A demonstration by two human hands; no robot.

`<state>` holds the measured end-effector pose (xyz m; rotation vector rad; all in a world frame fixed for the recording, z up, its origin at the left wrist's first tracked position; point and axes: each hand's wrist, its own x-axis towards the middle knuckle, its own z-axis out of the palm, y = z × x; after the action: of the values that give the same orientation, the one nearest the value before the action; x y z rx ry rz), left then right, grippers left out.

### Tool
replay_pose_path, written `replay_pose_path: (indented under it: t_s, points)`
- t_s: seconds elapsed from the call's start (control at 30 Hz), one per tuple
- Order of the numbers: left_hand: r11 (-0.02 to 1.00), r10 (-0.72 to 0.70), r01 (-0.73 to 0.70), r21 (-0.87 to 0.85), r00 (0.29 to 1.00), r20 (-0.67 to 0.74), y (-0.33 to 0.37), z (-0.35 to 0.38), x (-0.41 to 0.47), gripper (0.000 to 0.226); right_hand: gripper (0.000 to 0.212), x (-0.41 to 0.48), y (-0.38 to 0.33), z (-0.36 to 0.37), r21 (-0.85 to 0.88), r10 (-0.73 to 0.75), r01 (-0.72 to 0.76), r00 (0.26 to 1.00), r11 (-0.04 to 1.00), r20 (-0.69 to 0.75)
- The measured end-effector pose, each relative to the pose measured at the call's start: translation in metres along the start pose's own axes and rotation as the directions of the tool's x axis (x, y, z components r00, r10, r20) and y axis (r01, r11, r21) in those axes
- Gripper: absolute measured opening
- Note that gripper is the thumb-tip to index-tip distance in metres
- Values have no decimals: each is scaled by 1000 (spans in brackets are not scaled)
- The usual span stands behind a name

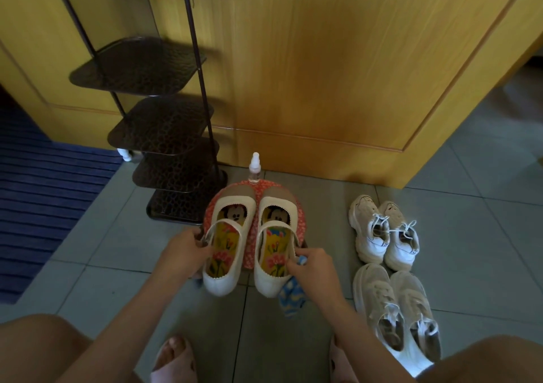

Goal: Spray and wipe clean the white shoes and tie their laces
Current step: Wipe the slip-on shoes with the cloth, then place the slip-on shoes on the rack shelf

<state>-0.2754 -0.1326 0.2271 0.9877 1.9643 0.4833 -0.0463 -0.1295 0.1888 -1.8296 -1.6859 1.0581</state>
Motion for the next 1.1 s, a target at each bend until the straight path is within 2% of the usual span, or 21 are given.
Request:
replay_pose_path:
  t_s: [0.13,0.23,0.43,0.57,0.77,0.93,1.1]
  points:
    - [995,-50,53,-83,998,43,-5,3,-2,36,40,2,-3,3,-29,-37,37,999,999,13]
    - [995,-8,9,-99,1000,12,-10,6,-3,46,43,3,-2,7,-39,-51,51,999,998,-6]
    - [968,101,-96,-231,995,8,-11,16,-17,36,48,-2,-6,11,-23,-57,56,998,998,-26]
    - [945,154,-145,-292,988,5,-12,16,-25,39,49,-3,-9,10,-34,-77,76,997,997,-14]
    - [931,223,-222,-290,974,-31,-23,-1,-34,34,52,-12,-20,10,-2,-137,137,991,991,-6]
    - [919,249,-267,-289,964,-96,-27,-32,-45,28,55,-21,-48,12,68,-253,253,967,965,-8]
    - [923,296,-330,-198,938,-180,-30,-77,-46,33,55,-23,-92,16,158,-334,329,943,931,6]
